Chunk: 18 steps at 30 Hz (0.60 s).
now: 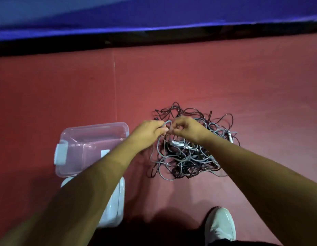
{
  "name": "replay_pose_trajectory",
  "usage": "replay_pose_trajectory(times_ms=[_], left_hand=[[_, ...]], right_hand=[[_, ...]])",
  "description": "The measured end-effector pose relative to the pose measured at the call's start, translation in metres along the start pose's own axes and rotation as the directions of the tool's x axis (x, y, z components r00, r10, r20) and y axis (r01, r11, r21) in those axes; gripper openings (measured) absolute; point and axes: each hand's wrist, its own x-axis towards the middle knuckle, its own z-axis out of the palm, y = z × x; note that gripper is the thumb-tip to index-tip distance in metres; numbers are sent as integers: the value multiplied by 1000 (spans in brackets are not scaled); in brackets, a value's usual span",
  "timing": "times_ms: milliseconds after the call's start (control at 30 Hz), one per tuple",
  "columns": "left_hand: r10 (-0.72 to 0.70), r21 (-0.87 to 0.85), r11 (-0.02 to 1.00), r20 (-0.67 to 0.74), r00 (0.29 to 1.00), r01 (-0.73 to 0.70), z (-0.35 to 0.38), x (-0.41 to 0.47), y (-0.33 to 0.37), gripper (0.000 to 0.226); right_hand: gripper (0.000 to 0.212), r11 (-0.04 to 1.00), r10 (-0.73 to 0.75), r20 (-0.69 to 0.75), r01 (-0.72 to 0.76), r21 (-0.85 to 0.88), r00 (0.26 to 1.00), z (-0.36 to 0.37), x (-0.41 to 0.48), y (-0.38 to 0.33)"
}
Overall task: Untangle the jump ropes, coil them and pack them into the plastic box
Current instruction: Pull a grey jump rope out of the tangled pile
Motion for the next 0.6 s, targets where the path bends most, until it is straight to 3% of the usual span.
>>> replay_pose_trajectory(times_ms=[133, 233, 400, 600], left_hand=[[85, -5, 996, -102, 991, -86, -61, -31, 51, 23], [113, -56, 990, -194, 974, -126, -95, -59, 88, 21], [78, -200, 964, -411, 908, -173, -143, -103, 141, 21], [141, -291, 910, -451, 881, -294, -195, -155, 211, 18]], right_hand=[[7, 946, -25, -101, 56, 318, 995, -31, -46, -57], [12, 887, -65, -144, 123, 444, 987, -54, -82, -94], [11, 952, -155, -213, 203, 230, 965, -89, -141, -140], [16, 953, -216, -250, 260, 157, 944, -108, -197, -167]])
